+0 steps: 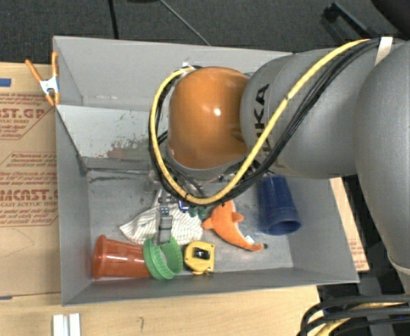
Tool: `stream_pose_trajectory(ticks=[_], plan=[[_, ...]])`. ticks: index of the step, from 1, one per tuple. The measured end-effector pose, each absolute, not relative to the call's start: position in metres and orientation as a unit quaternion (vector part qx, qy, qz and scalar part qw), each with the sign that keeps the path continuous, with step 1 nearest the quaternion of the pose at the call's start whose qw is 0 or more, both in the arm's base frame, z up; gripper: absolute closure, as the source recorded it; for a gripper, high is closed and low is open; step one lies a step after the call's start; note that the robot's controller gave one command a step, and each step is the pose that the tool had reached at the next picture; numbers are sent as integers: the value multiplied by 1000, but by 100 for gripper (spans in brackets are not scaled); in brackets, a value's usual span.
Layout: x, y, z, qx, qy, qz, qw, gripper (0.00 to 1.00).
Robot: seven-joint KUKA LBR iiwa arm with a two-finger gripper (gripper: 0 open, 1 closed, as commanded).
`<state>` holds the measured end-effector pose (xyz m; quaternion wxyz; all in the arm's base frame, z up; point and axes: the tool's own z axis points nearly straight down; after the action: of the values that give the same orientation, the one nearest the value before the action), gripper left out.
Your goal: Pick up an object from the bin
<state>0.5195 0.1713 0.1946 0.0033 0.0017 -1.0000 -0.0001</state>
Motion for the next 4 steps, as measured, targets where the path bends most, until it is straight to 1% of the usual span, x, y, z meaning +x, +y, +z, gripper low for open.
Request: stream_pose_trajectory(ticks=[1, 2, 3, 4], plan=[[521, 170, 199, 1, -1000, -1, 0, 0], [507, 163, 153, 34, -999, -1, -3, 0], [531, 134, 99, 49, -999, -4, -1, 0], [524, 134, 99, 50, -999, -1, 0, 100]])
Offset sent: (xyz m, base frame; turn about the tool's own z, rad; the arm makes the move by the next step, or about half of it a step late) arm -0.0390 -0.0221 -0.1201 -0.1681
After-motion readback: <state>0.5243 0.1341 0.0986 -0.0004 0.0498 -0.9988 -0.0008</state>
